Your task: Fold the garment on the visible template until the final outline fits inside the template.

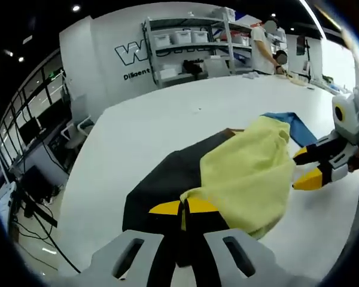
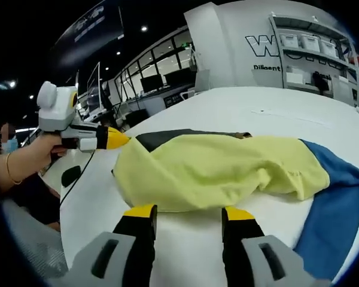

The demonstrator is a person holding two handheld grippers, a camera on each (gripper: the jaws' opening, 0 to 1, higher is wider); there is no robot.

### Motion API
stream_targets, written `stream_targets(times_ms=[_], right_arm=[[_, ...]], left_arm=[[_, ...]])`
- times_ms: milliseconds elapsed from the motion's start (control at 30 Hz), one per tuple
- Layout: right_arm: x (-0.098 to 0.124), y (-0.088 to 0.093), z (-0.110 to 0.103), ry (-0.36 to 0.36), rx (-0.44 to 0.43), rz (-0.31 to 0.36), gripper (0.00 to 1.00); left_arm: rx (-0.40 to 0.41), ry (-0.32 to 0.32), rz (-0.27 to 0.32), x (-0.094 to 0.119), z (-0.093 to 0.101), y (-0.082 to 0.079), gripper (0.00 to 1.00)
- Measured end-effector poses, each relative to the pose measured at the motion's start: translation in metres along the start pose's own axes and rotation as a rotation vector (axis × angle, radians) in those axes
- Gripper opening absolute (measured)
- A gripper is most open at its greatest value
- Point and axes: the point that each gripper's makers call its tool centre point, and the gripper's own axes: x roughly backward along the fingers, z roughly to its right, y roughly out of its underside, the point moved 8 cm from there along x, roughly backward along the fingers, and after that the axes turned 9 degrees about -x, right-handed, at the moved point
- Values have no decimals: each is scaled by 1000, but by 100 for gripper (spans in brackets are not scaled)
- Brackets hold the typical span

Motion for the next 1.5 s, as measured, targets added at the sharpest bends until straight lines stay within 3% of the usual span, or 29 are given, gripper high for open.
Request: stream_targets(times_ms=[233, 333, 400, 500, 600, 1033, 1200, 1300, 1500], right_arm=[[-4, -10, 9, 0, -49, 37, 14], [-4, -20, 6, -21, -27, 67, 3], [-7, -31, 4, -24, -4, 103, 0], [-15, -39, 5, -27, 6, 106, 3], [-28, -37, 9, -26, 5, 53, 5], [-48, -39, 16, 10, -25, -19, 6], [-39, -45, 12, -1, -35, 1, 14], [-26, -47, 3, -29, 33, 22, 24], [-12, -41, -14, -81, 78, 27, 30]], left_arm=[[-29, -10, -22, 0, -1, 5, 2], [-38, -19, -29, 1, -4, 7, 2], [-40, -25, -37, 2, -6, 9, 2], [-38, -29, -41, 2, -7, 11, 2], [-33, -27, -45, 3, -7, 12, 2], [-30, -22, -72, 0, -7, 22, 2], [-34, -21, -87, -2, -7, 24, 2], [-17, -27, -89, -3, -8, 24, 2], [29, -46, -110, -8, -11, 27, 2]])
